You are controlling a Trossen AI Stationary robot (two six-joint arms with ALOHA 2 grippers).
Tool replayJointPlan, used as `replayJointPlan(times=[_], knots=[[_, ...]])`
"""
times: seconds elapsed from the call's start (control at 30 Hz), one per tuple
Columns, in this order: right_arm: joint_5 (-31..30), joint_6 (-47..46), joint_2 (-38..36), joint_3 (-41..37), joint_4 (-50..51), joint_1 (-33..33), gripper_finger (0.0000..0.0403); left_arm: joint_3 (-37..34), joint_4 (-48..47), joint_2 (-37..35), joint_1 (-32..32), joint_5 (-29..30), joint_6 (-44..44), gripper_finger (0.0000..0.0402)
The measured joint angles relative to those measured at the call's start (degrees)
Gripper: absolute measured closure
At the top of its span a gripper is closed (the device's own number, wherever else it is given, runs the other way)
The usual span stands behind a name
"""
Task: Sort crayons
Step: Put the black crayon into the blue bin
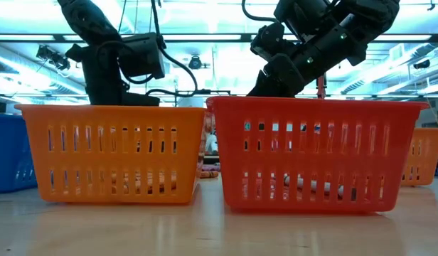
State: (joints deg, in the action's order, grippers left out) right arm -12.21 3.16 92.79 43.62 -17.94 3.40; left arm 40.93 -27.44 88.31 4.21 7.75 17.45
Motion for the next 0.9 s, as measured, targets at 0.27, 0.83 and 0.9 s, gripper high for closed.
replayJointPlan(times=[0.27,0.83,0.9], knots=[[0.0,0.0,0.0,0.0,0.03,0.0,0.0293,0.18,-0.24,0.04,0.0,-0.08,1.09,0.0382],[0.04,0.09,0.02,0.0,1.24,0.02,0.0293,5.88,-5.03,0.35,0.07,0.16,2.51,0.0372],[0.02,0.1,0.02,0.0,0.92,0.02,0.0293,8.06,-7.64,0.34,0.07,0.17,2.47,0.0372]])
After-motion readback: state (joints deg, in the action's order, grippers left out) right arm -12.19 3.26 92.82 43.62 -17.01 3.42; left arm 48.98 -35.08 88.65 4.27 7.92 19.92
